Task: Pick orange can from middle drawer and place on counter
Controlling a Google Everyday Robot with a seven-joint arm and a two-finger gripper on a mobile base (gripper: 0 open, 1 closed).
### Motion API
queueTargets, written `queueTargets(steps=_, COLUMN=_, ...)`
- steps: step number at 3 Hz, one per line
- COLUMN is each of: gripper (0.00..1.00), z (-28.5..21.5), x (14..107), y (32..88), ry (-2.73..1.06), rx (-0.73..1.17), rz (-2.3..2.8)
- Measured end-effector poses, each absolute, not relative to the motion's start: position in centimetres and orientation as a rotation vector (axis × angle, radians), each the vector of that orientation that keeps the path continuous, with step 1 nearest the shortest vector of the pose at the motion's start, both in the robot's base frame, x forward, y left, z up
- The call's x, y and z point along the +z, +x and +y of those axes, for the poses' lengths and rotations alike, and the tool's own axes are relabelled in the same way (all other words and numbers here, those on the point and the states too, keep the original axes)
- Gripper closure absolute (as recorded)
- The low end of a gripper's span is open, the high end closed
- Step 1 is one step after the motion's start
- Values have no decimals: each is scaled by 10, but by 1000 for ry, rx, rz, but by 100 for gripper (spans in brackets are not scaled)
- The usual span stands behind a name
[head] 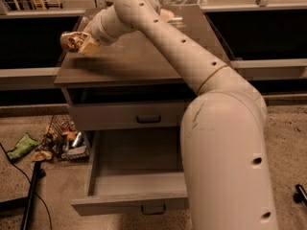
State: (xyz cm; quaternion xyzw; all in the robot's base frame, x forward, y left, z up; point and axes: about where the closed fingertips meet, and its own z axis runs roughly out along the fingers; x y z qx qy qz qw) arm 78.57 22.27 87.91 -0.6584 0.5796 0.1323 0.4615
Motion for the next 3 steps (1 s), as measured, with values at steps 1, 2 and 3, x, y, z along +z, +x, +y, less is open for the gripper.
queueTargets(steps=1, gripper=58, z=223, x=867, y=789, ry=-1611, rx=376, rz=1443)
queueTargets(steps=2, gripper=34, z=223, x=862, y=791, ry=-1600, rx=405, rz=1449)
queueTargets(steps=3, gripper=11, z=221, x=864, y=790, ry=-1575, rx=421, rz=1435)
